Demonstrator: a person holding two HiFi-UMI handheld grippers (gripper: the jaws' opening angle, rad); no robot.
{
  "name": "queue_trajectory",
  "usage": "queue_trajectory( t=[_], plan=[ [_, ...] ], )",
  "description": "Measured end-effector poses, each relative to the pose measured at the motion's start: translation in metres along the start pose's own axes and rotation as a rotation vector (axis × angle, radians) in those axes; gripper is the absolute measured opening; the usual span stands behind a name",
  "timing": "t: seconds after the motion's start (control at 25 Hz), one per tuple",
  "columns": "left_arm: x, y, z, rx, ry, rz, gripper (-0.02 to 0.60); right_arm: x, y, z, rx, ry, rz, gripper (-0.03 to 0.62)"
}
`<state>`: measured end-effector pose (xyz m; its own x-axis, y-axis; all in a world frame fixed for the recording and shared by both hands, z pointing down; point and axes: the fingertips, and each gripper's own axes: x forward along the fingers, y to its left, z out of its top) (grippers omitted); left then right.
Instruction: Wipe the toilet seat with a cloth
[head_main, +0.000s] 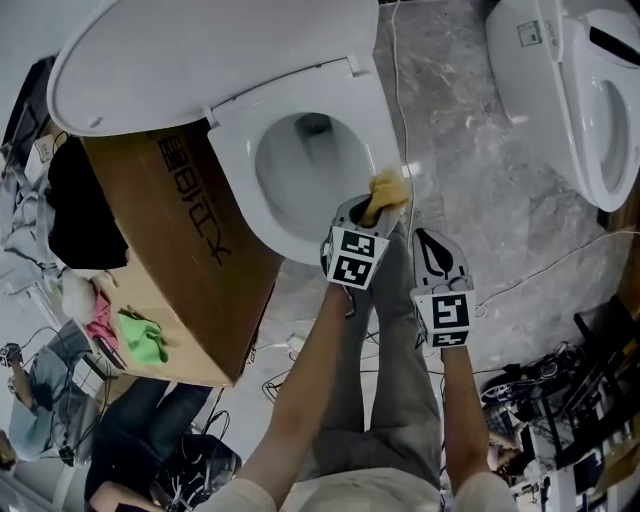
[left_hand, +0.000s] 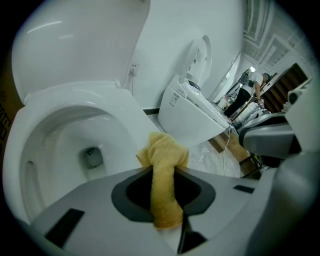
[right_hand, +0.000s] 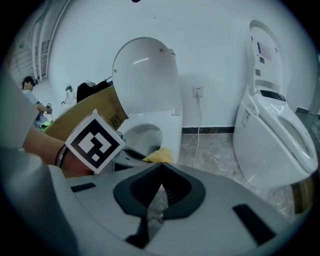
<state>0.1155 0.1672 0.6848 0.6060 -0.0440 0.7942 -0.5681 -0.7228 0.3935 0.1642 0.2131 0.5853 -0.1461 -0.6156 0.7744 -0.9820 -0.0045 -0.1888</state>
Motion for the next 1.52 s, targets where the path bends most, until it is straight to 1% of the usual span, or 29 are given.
queue_trajectory(
  t=[0.28, 0.44, 0.6, 0.76, 1.0, 1.2, 1.36, 1.52],
  plan=[
    [-0.008, -0.010, -0.020, 0.027, 0.017, -0.002, 0.100, -0.001, 0.015, -0.005, -0.040, 0.011, 0.023, 0.008],
    [-0.012, -0.015, -0.028, 0.038, 0.009, -0.011, 0.100, -0.002, 0.020, -0.016, -0.063, 0.063, 0.033, 0.008],
    [-0.019, -0.019, -0.040, 0.062, 0.004, -0.018, 0.100, 0.001, 0.027, -0.020, -0.078, 0.053, 0.034, 0.008],
    [-0.028, -0.022, -0.055, 0.066, 0.001, -0.040, 0.100, 0.001, 0.034, -0.027, -0.099, 0.069, 0.040, 0.008],
    [-0.042, -0.023, -0.078, 0.030, -0.001, -0.069, 0.100, 0.007, 0.051, -0.033, -0.140, 0.103, 0.068, 0.008],
    [-0.052, -0.019, -0.090, 0.020, -0.012, -0.077, 0.100, 0.019, 0.072, -0.033, -0.180, 0.114, 0.099, 0.008],
    [-0.060, -0.013, -0.099, 0.014, -0.030, -0.066, 0.100, 0.028, 0.089, -0.030, -0.215, 0.118, 0.130, 0.008],
    [-0.070, -0.003, -0.107, -0.020, -0.062, -0.043, 0.100, 0.034, 0.102, -0.027, -0.251, 0.121, 0.157, 0.008]
  ],
)
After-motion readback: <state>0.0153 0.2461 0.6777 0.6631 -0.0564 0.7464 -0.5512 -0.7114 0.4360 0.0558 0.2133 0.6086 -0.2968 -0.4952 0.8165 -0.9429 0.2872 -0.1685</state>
